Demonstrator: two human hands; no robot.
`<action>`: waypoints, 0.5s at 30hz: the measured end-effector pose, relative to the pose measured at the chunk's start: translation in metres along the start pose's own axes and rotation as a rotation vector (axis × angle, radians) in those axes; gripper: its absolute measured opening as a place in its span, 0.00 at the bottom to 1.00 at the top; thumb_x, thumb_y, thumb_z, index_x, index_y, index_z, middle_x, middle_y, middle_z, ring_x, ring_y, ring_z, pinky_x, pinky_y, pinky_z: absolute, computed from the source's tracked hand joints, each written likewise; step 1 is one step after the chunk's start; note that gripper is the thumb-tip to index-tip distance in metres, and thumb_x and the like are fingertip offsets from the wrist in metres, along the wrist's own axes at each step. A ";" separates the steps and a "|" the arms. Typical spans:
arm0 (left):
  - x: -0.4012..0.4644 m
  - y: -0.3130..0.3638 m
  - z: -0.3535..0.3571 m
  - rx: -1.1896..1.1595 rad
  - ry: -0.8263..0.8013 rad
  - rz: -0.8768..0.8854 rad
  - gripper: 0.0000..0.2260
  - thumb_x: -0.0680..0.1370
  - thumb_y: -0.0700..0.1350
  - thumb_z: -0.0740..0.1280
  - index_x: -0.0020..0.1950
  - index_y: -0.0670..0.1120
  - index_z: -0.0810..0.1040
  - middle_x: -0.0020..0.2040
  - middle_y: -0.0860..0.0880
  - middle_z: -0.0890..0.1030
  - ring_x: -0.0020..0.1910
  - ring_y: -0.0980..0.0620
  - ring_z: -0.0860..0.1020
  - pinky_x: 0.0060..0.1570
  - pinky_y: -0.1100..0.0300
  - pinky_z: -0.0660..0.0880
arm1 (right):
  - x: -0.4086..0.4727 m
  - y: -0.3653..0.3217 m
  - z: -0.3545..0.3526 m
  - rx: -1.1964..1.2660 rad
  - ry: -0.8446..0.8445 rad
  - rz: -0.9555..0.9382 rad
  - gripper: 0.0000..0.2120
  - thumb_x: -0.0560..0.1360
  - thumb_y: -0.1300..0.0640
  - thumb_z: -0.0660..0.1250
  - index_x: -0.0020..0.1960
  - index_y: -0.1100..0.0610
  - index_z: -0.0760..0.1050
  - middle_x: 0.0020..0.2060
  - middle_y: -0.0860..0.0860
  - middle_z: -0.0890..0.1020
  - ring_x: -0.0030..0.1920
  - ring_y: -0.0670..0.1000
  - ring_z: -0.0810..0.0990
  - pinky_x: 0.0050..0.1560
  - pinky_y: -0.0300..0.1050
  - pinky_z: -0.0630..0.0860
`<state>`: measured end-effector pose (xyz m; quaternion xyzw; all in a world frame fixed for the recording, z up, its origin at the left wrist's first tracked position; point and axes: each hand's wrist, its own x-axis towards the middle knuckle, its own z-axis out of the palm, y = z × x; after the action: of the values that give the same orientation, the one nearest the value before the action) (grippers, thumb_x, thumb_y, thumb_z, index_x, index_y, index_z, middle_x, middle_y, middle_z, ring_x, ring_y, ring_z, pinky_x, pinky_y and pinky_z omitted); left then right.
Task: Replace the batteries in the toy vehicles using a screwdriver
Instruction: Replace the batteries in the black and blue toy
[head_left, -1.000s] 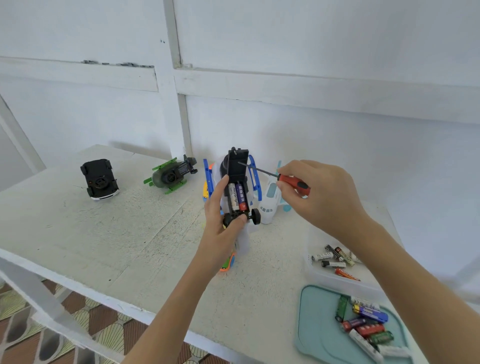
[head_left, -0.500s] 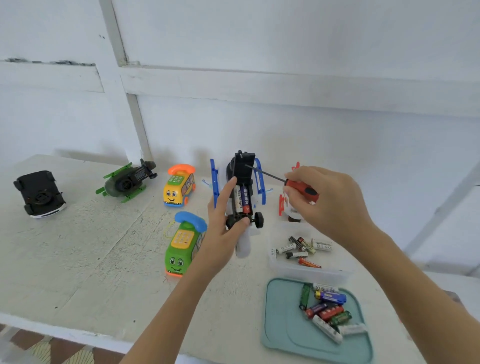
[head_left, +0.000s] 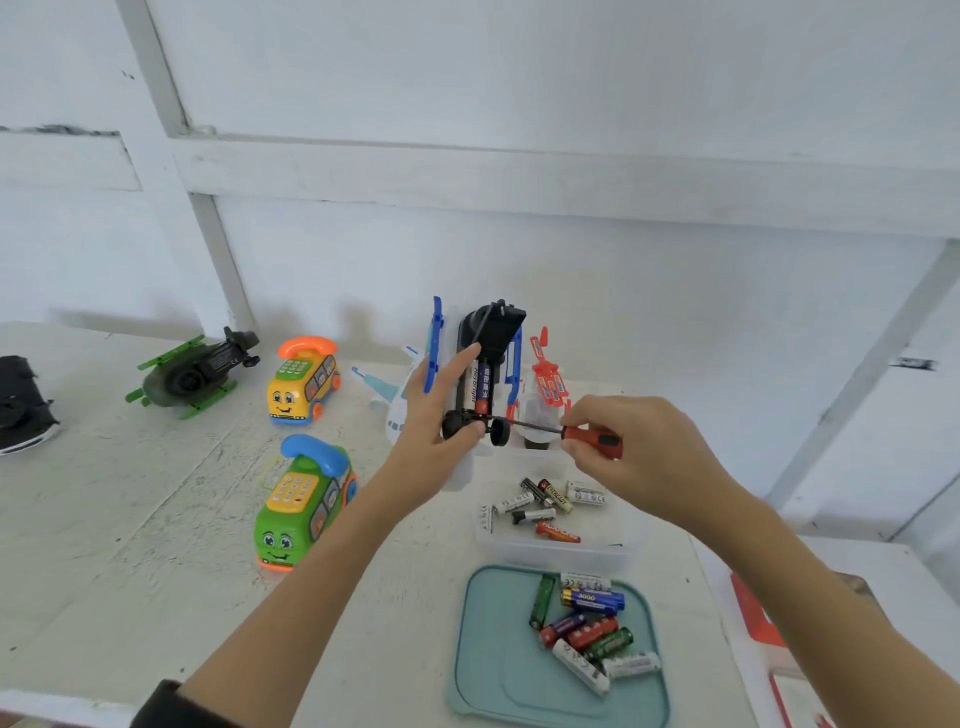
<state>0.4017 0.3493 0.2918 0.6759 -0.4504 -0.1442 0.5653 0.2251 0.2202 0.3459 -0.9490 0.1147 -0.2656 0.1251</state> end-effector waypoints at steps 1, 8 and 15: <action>0.002 -0.001 0.002 0.002 0.003 -0.002 0.33 0.76 0.42 0.64 0.68 0.77 0.59 0.76 0.49 0.54 0.72 0.41 0.65 0.70 0.43 0.66 | 0.000 0.001 0.000 -0.008 -0.002 0.007 0.01 0.72 0.57 0.69 0.43 0.52 0.79 0.31 0.43 0.76 0.32 0.49 0.74 0.33 0.43 0.72; 0.009 0.001 0.011 0.066 0.002 0.001 0.32 0.74 0.44 0.63 0.67 0.77 0.60 0.76 0.52 0.53 0.73 0.30 0.57 0.68 0.40 0.66 | -0.001 0.010 -0.004 -0.015 -0.018 0.021 0.02 0.72 0.58 0.68 0.42 0.53 0.79 0.29 0.44 0.74 0.30 0.48 0.72 0.30 0.37 0.64; 0.012 0.003 0.023 0.047 0.005 0.018 0.33 0.74 0.43 0.63 0.67 0.77 0.60 0.76 0.52 0.53 0.75 0.40 0.59 0.68 0.51 0.69 | -0.005 0.016 0.000 -0.027 0.037 -0.006 0.02 0.71 0.58 0.67 0.41 0.55 0.79 0.29 0.46 0.75 0.28 0.51 0.73 0.29 0.44 0.72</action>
<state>0.3908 0.3254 0.2914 0.6853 -0.4582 -0.1270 0.5516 0.2190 0.2066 0.3384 -0.9459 0.1176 -0.2821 0.1092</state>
